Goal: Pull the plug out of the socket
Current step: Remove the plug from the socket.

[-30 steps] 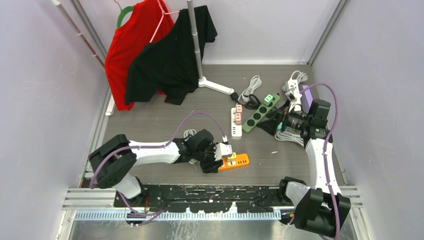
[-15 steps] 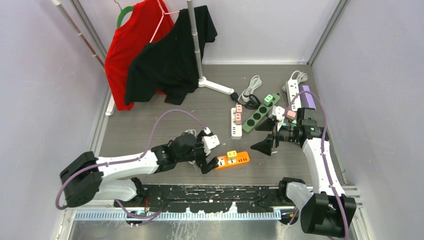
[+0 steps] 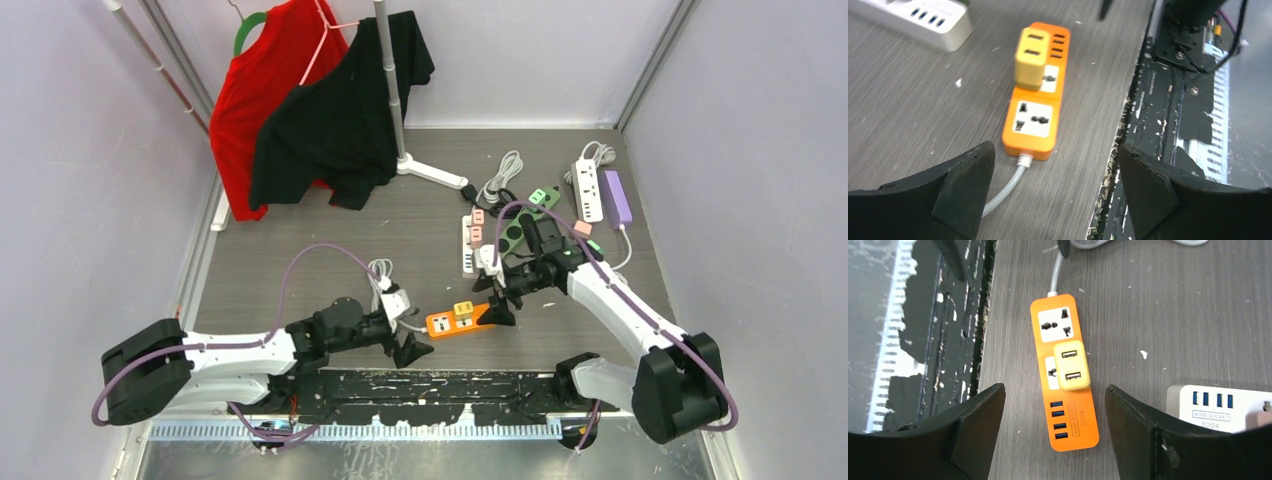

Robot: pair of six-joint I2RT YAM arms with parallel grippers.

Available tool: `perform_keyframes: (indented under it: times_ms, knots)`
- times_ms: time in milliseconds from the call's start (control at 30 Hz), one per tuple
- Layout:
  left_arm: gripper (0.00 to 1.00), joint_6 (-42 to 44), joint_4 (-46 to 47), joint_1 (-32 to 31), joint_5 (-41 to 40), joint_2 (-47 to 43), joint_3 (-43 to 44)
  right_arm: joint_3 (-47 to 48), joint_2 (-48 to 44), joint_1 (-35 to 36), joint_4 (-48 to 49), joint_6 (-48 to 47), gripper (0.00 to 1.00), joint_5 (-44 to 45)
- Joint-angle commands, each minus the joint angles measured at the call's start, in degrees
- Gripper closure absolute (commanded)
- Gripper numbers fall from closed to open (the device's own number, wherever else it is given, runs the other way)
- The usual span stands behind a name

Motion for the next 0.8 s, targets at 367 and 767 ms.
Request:
perform_keyframes:
  times_ms: [367, 767]
  knots:
    - [0.08, 20.96, 7.36, -6.52, -8.72, 15.22, 5.65, -2.45, 4.94, 13.33, 15.68, 7.73, 0.32, 15.19]
    - [0.2, 20.92, 14.2, -4.74, -5.24, 25.73, 8.73, -2.97, 5.42, 15.88, 15.28, 6.21, 0.53, 13.8]
